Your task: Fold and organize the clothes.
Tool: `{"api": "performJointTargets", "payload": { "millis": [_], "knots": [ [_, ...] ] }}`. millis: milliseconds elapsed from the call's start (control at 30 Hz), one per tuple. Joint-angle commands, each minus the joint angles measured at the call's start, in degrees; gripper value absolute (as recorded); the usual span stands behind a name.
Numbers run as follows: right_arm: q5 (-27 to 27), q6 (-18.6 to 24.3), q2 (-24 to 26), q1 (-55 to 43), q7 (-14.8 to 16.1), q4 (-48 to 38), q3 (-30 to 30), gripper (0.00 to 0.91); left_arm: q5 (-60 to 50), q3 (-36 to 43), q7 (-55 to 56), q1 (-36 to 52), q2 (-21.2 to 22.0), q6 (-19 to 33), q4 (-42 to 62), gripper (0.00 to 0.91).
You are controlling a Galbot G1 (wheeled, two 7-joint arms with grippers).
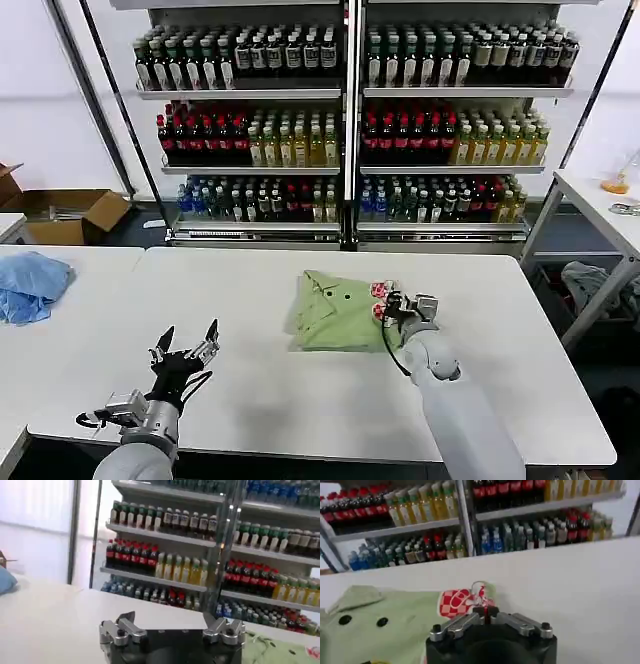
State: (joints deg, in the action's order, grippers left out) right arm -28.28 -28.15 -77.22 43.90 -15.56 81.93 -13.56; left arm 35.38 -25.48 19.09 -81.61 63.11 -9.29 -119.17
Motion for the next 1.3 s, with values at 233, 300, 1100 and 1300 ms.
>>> {"api": "performJointTargets", "payload": {
  "millis": [233,300,1100,1300],
  "knots": [
    [22.8,23.91,5.24,24.65,4.83,24.87,-8.75,0.907,-4.21,1.33,-0.68,-1.49,0.42,0.72,-1.86,0.907],
    [21.86,25.27,4.53,29.04,4.02,29.21,-11.53,0.907,-4.86,1.27,-0.93,-2.02,0.44,0.9,-2.61,0.907],
    [21.26,21.63,0.25,51.27,4.08,48.87,-15.63,0.907,-9.93,2.03,-6.17,-4.49,-1.35,1.34,-5.53,0.907],
    [23.99,23.82,0.07,51.58,4.85,48.73,-15.58,0.907,-10.8,2.3,-7.01,-4.76,-1.21,1.35,-5.7,0.907]
  ]
}}
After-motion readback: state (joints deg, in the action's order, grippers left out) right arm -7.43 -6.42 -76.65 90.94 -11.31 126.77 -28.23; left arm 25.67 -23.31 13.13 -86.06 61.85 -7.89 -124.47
